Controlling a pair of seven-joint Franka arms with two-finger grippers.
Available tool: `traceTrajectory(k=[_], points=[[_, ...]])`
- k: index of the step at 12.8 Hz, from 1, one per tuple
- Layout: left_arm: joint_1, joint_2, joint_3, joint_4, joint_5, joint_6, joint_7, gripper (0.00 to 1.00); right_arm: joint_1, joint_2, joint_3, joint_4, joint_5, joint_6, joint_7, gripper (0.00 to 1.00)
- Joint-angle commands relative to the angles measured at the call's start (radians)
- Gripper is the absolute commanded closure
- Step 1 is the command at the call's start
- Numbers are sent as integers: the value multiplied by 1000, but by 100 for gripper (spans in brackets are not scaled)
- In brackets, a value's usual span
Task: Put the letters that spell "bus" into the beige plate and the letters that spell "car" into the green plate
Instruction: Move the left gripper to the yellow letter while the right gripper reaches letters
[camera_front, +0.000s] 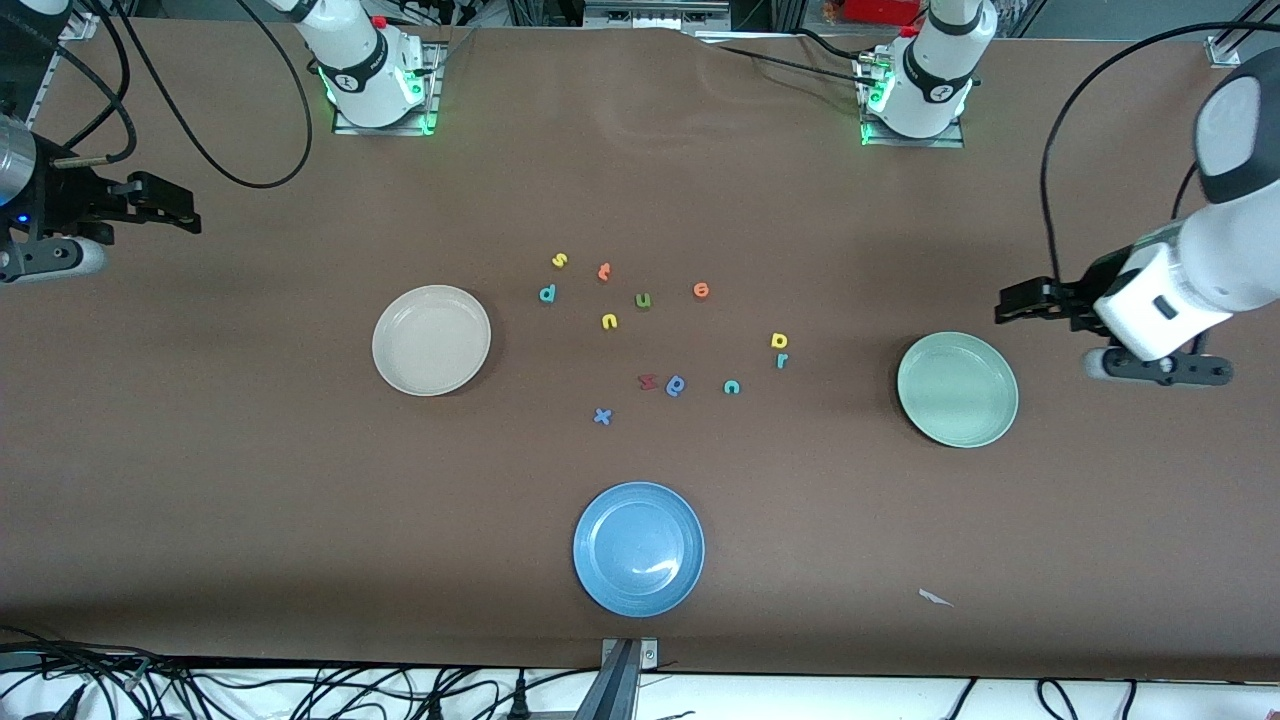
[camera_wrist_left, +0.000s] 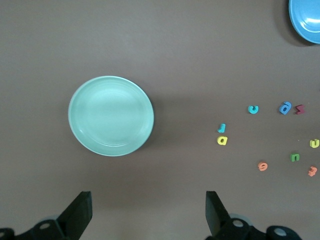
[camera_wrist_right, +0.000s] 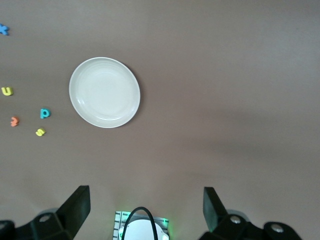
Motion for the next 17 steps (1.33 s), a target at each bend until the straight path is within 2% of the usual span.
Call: traceTrajectory(k=[1, 6, 7, 10, 12, 13, 15, 17], points=[[-54, 29, 3, -20, -23, 13, -79, 0, 18, 5, 3, 15, 20, -12, 21, 0], [-156, 29, -11, -220, -26, 256, -237, 0, 26, 10, 2, 7, 10, 34, 21, 0], [-159, 29, -25, -262, -38, 293, -251, 0, 40, 13, 5, -14, 10, 85, 38, 0], [-165, 32, -67, -414, -90, 452, -283, 0, 38, 10, 83, -90, 14, 149, 208, 0], [-167, 58, -104, -474, -90, 584, -340, 0, 35, 7, 136, -134, 21, 196, 304, 0], [-171, 93, -117, -480, -90, 626, -364, 4, 35, 5, 173, -162, 23, 224, 364, 0], [-193, 153, -115, -480, -86, 678, -389, 19, 35, 5, 244, -229, 23, 311, 472, 0], [-194, 181, -115, -480, -81, 692, -394, 26, 34, 5, 316, -298, 21, 400, 580, 0]])
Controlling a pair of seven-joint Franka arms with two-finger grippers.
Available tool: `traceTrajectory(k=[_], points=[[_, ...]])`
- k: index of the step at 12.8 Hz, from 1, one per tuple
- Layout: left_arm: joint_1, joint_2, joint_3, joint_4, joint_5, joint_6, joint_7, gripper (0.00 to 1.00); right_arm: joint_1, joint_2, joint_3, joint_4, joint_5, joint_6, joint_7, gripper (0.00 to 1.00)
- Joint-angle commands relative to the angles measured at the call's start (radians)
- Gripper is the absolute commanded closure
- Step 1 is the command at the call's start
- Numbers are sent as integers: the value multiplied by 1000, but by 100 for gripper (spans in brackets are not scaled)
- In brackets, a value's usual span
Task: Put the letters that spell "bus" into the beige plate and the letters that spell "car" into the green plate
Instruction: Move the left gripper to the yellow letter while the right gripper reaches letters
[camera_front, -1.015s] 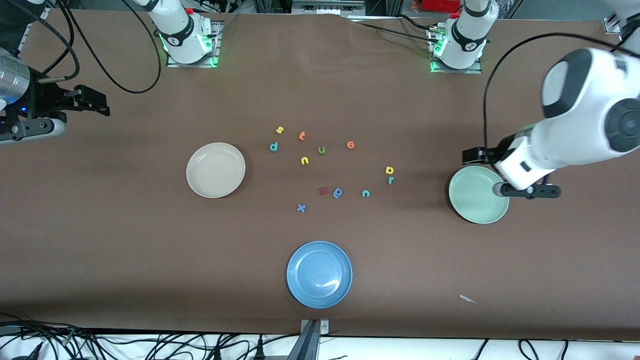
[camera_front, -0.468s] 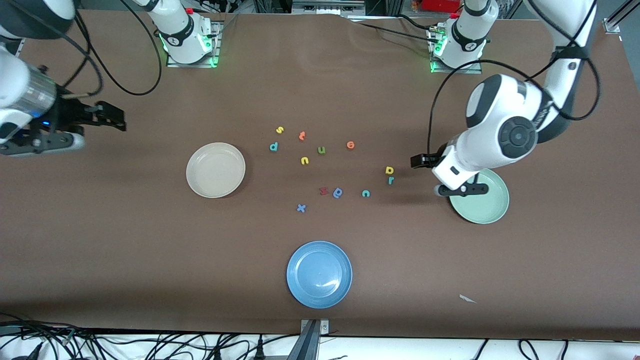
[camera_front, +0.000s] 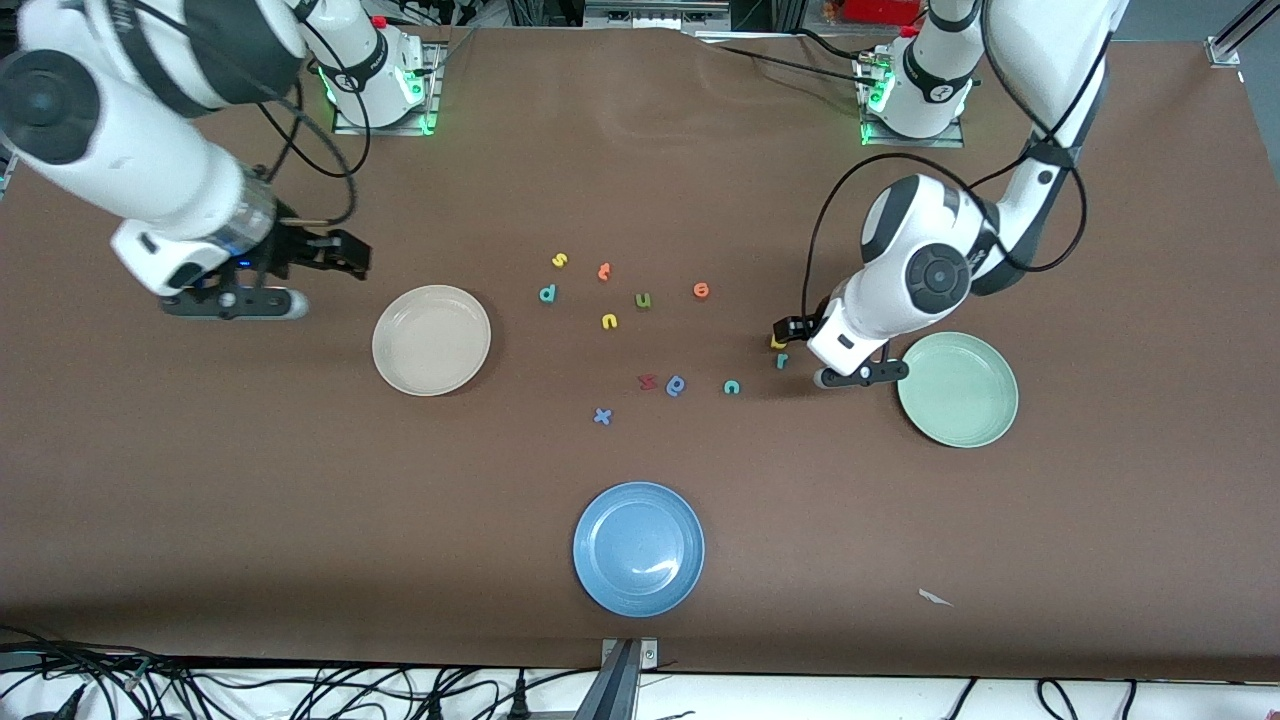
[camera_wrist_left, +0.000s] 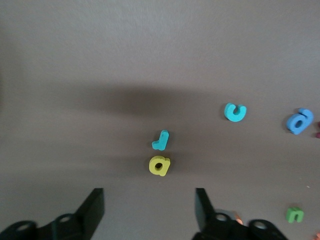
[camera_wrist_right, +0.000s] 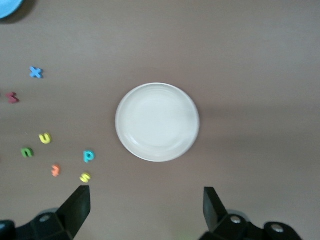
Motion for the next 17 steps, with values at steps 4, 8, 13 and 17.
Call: traceTrajectory(k=[4, 8, 13, 17], points=[[-25, 93, 5, 6, -10, 108, -40, 26, -2, 7, 149, -136, 2, 150, 236, 0], [-45, 110, 7, -9, -10, 117, -74, 30, 81, 48, 151, -128, -26, 182, 346, 0], [-65, 105, 10, -84, -9, 215, -74, 30, 99, 64, 151, -128, -54, 194, 390, 0], [-65, 113, 8, -84, 11, 223, -74, 34, 98, 71, 151, -128, -55, 191, 390, 0]])
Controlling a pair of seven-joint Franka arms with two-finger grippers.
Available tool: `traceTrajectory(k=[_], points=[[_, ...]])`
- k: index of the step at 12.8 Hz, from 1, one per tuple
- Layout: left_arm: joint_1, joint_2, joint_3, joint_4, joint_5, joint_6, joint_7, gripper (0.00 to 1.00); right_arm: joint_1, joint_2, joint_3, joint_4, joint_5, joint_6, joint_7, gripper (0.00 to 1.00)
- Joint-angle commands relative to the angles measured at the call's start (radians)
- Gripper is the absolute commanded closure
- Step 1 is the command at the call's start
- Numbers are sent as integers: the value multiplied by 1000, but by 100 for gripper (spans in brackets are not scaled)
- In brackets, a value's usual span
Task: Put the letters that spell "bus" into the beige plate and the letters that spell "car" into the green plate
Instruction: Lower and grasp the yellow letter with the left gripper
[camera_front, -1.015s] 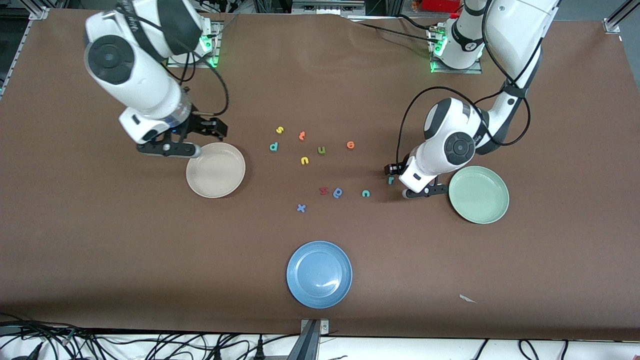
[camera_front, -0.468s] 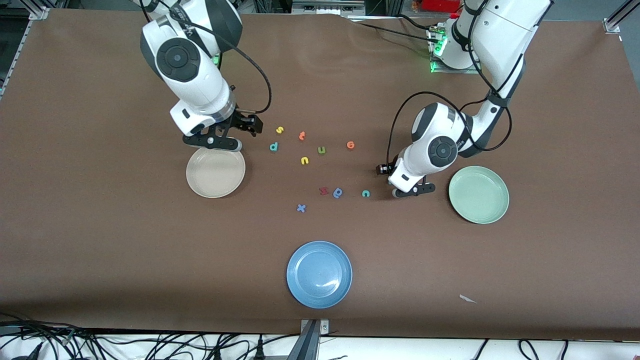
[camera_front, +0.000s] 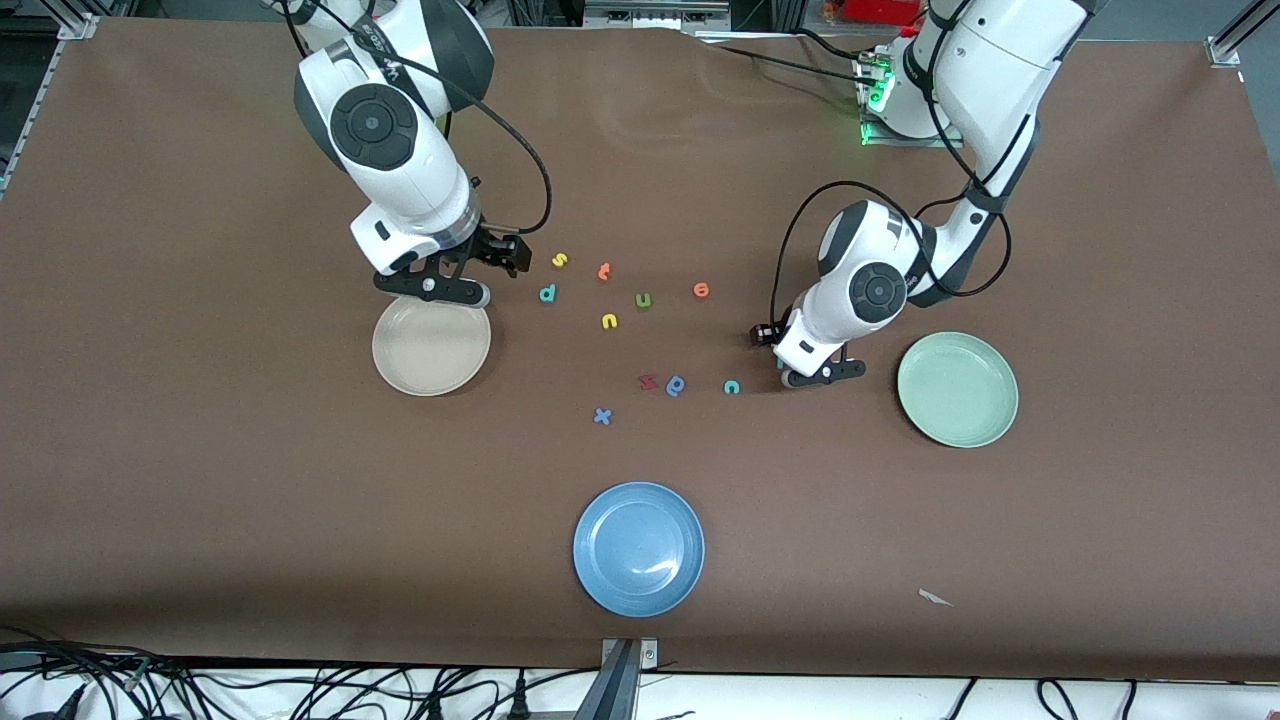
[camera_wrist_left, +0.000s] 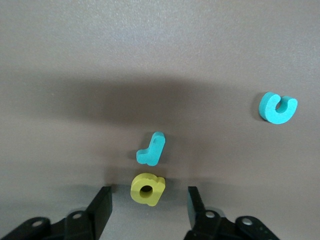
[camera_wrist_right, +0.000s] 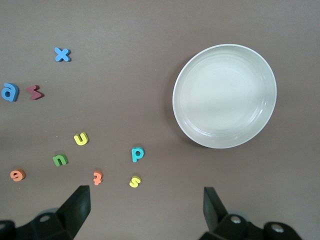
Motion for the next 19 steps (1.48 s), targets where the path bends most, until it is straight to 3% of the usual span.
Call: traceTrajectory(k=[1, 7, 13, 19], points=[[-12, 3, 9, -9, 34, 17, -9, 37, 6, 4, 0, -3, -19, 3, 21, 0], [-12, 6, 9, -1, 43, 19, -15, 53, 8, 10, 0, -4, -19, -2, 21, 0], [-12, 6, 11, 2, 43, 17, -15, 84, 8, 10, 0, -3, -19, -3, 21, 0], [9, -60, 18, 32, 45, -63, -6, 85, 8, 42, 0, 40, -10, 5, 21, 0]])
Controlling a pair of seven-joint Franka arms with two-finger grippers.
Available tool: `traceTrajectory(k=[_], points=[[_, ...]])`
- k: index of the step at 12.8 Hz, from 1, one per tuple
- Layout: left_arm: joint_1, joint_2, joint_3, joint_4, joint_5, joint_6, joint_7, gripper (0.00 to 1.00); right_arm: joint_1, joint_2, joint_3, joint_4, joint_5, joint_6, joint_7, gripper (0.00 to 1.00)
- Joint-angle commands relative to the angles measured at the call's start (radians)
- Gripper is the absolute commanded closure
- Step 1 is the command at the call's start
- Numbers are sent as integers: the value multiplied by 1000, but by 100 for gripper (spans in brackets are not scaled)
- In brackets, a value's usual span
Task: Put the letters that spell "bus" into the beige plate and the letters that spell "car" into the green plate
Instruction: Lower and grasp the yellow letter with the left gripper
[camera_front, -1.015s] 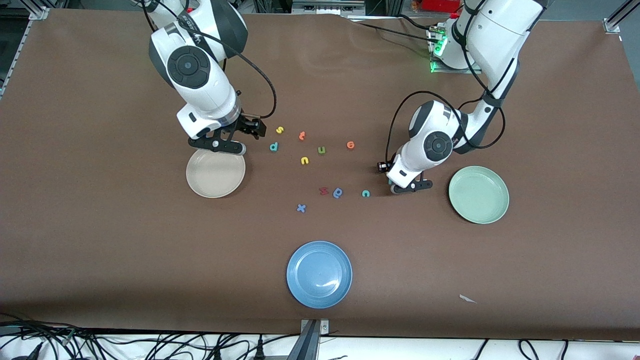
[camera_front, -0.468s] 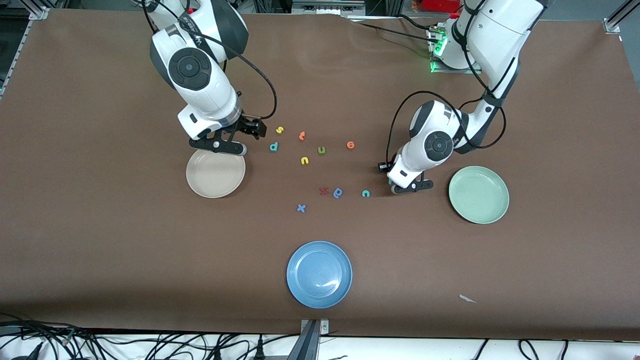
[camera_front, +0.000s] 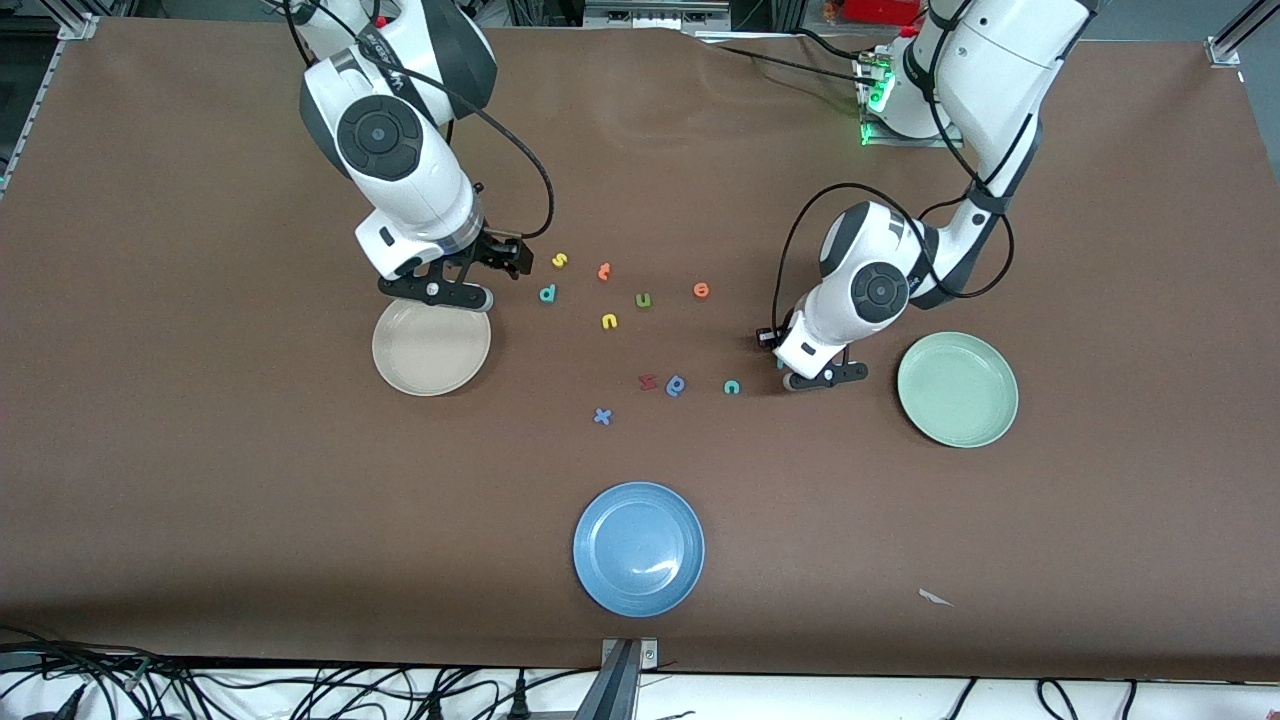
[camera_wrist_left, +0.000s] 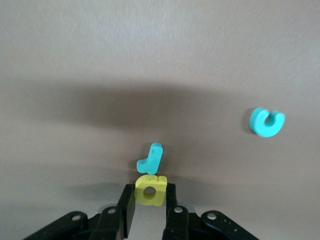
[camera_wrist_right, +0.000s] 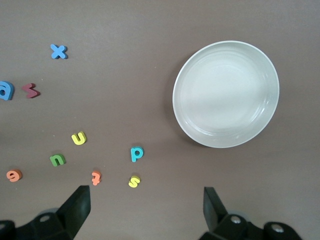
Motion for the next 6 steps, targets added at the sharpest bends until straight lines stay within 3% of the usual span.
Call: traceTrajectory(k=[1, 3, 6], points=[[22, -79, 15, 18, 37, -116, 6, 85, 6, 37, 0, 49, -7, 2, 18, 0], [76, -121, 12, 56, 109, -232, 37, 85, 23, 69, 0, 56, 11, 60, 17, 0], [177, -131, 13, 127, 136, -355, 162, 84, 44, 101, 2, -16, 22, 270, 22, 0]])
